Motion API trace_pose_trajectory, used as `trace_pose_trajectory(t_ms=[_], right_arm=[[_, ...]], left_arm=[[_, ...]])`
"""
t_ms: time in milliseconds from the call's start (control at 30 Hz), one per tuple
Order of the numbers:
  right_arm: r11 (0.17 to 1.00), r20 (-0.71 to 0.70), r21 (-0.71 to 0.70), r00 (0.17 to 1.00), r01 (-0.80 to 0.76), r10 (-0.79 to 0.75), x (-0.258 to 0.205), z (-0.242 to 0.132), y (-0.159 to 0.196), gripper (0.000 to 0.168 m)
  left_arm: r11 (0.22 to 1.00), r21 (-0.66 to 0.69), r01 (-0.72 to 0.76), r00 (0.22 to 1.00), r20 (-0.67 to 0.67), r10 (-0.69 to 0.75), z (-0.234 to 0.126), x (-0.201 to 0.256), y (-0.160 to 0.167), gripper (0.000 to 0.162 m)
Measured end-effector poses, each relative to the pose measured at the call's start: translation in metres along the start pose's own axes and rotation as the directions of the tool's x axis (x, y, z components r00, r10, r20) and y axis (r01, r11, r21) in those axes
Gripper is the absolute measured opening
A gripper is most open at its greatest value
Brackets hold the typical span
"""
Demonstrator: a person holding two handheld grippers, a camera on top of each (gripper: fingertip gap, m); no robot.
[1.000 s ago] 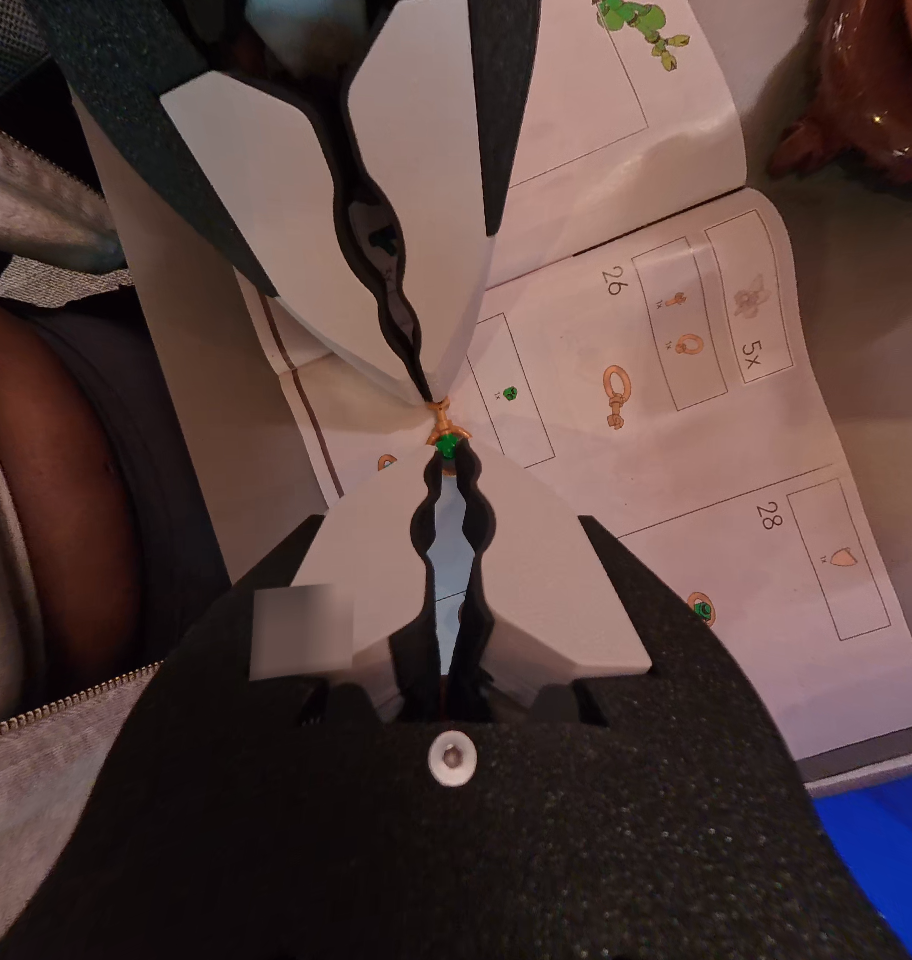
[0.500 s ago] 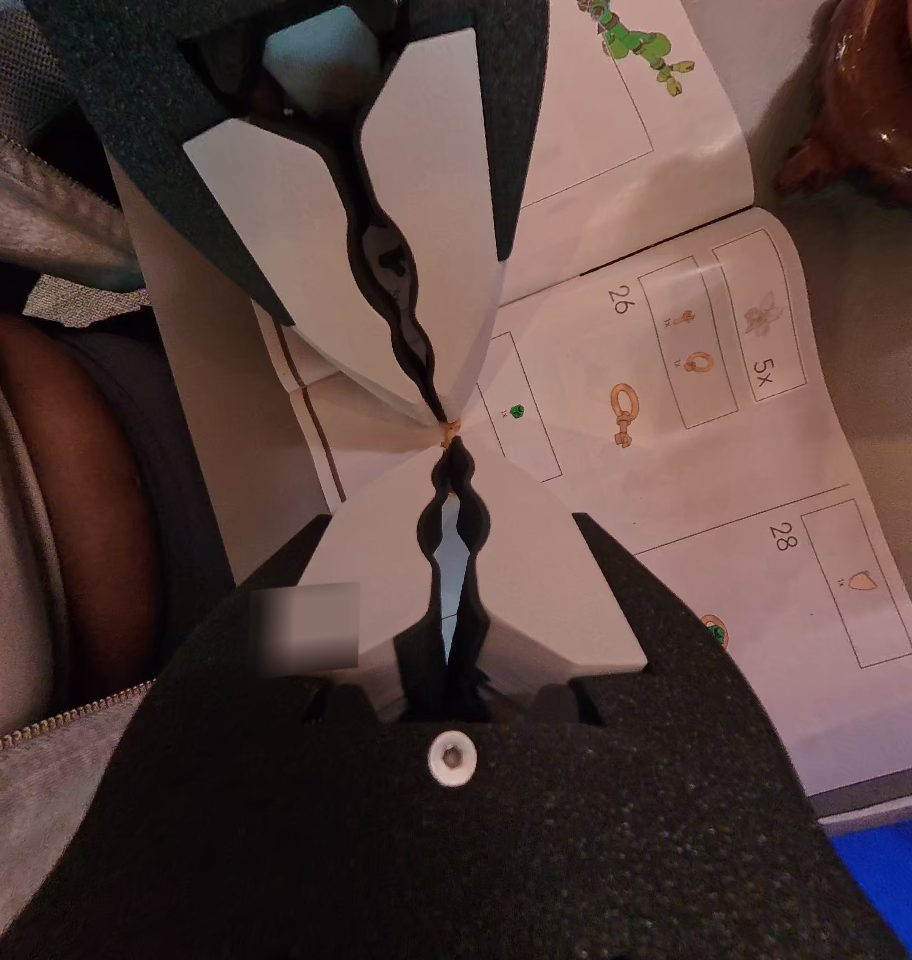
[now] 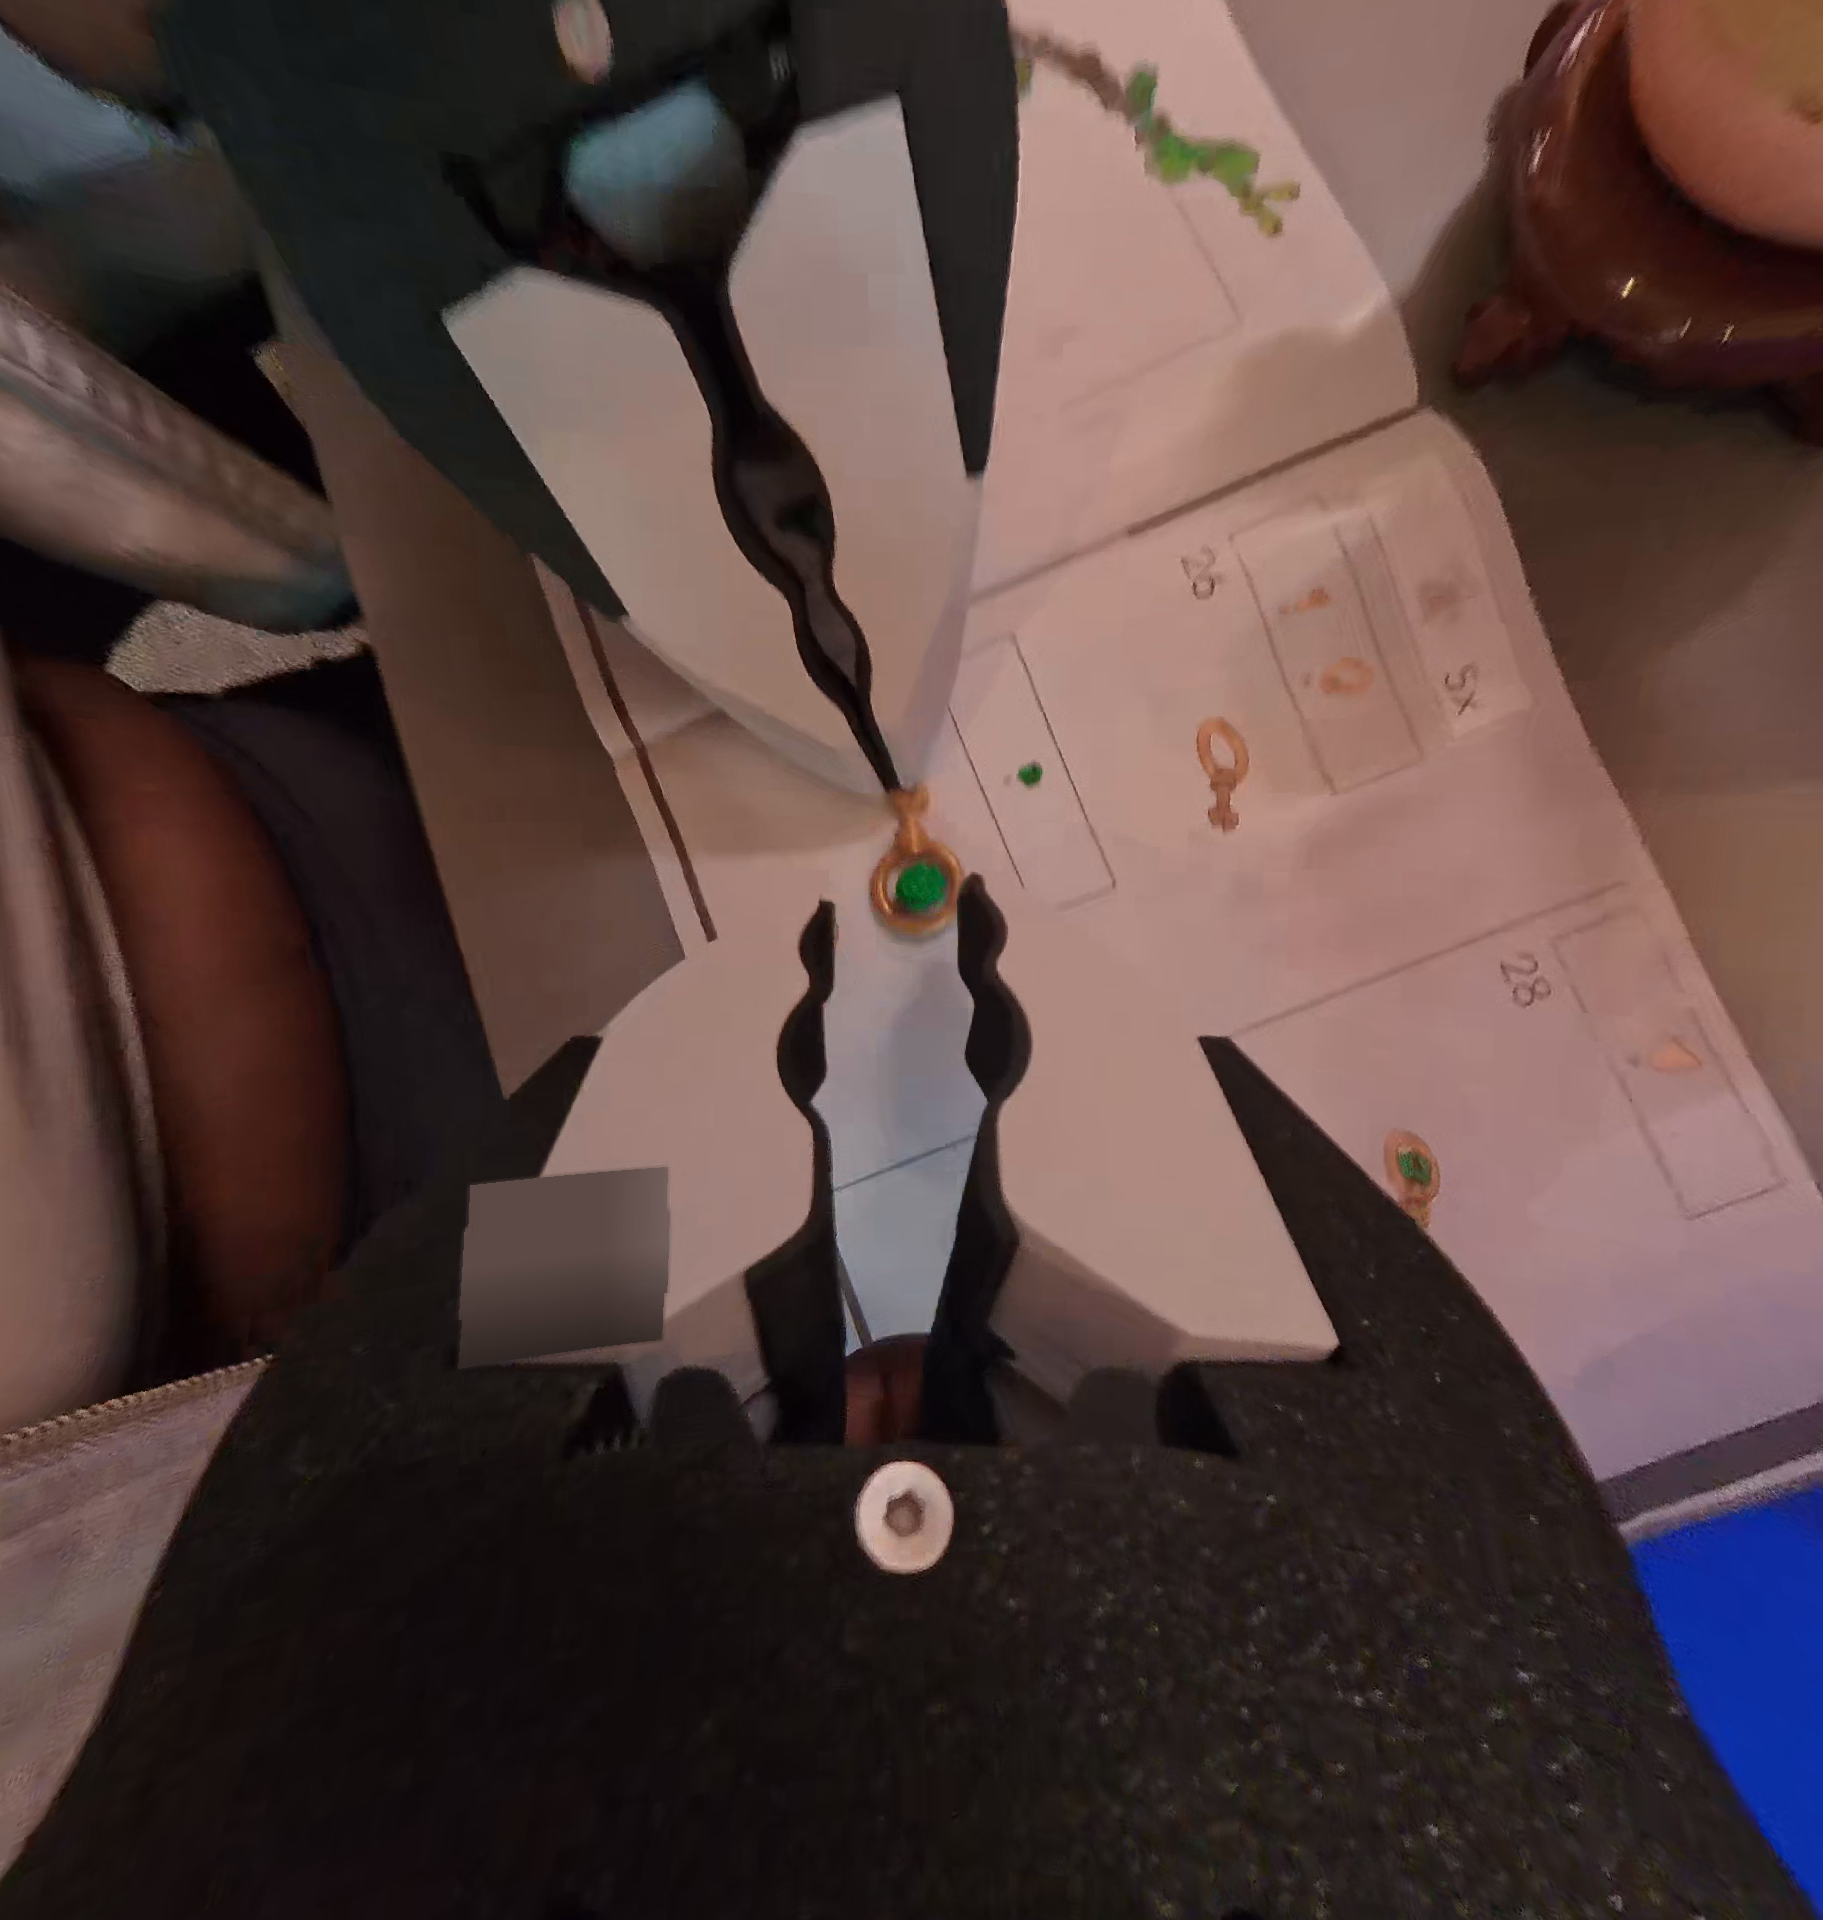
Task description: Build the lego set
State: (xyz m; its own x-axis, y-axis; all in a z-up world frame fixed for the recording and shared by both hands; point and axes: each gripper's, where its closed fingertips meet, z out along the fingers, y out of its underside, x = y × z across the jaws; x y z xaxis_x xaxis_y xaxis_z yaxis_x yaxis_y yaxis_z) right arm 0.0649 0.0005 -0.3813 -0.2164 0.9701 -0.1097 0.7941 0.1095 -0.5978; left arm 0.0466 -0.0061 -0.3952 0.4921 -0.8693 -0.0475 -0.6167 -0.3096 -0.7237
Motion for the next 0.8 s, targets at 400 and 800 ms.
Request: trace_pose_trajectory(t_ms=[400, 800], right_arm=[[0.995, -0.173, -0.005, 0.98, -0.098, 0.096, 0.006, 0.008, 0.002, 0.011], [0.985, -0.097, -0.139, 0.988, 0.103, -0.117, 0.006, 0.013, 0.004, 0.009]], left_arm=[[1.0, -0.023, -0.008, 1.0, 0.012, 0.008, 0.001, 0.0, -0.001, 0.0], [0.999, -0.013, -0.03, 0.999, 0.012, 0.03, 0.001, -0.001, -0.001, 0.0]])
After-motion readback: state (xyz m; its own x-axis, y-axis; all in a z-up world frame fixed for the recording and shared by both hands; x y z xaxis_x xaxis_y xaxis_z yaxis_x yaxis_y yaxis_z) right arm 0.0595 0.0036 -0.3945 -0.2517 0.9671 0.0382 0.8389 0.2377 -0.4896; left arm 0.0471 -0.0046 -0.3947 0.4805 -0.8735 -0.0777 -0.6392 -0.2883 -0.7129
